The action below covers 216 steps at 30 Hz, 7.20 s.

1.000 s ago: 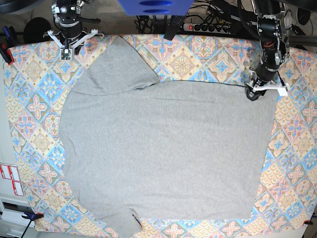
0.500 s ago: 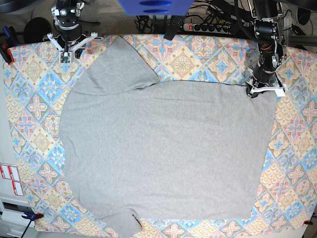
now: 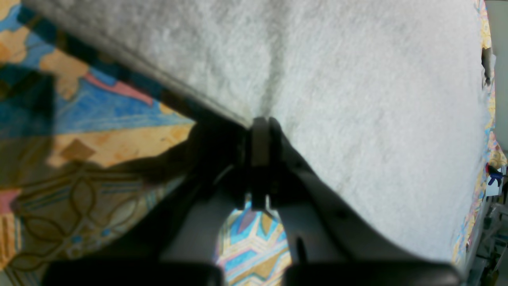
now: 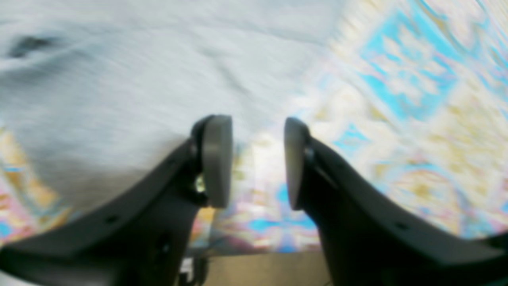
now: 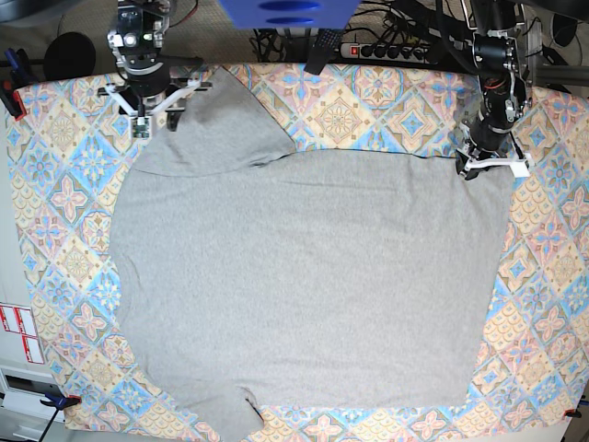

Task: Fold the T-shirt properly
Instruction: 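Pinch the shirt edge with both grippers, then drag the gripped edge toward the hem with both grippers, then pull the shirt back toward the robot with both grippers, then release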

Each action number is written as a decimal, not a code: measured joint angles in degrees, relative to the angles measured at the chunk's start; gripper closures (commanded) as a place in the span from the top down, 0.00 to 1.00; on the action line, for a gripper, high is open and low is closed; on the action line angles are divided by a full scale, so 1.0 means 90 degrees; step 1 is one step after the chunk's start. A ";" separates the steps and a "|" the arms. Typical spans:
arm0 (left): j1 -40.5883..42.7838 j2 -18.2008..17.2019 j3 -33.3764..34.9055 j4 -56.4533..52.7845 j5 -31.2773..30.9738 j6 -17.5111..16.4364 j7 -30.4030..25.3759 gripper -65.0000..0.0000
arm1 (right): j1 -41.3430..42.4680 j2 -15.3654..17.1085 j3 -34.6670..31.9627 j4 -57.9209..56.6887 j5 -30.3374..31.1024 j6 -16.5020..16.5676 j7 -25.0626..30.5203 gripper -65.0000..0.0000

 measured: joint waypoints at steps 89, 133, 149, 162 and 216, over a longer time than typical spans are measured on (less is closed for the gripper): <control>0.1331 -0.0335 0.0041 0.1134 0.0019 0.0104 0.0177 0.00 | 0.0044 0.0075 0.0814 -0.0469 0.2543 0.0797 -0.0452 0.01; -0.2101 -0.0138 0.0041 0.0005 0.1129 0.0109 0.0741 0.00 | 0.4770 0.0080 0.0833 -0.2941 0.2453 0.0750 -0.1122 0.01; -0.1562 -0.0192 -0.0019 0.0015 0.1056 0.0158 0.0760 0.42 | 0.3548 0.0080 0.1185 -0.1821 0.2448 0.0731 -0.1212 0.38; -0.0709 -0.0192 -0.0022 0.0627 0.0500 0.0112 0.0697 0.56 | 0.2820 0.0078 0.1545 -0.1467 0.2477 0.0753 -0.1185 0.38; -0.1564 -0.0121 -0.0034 -0.1404 0.0359 -0.0007 0.0338 0.00 | 0.3198 0.0083 0.2273 -0.3463 0.4184 0.0801 -0.0991 0.48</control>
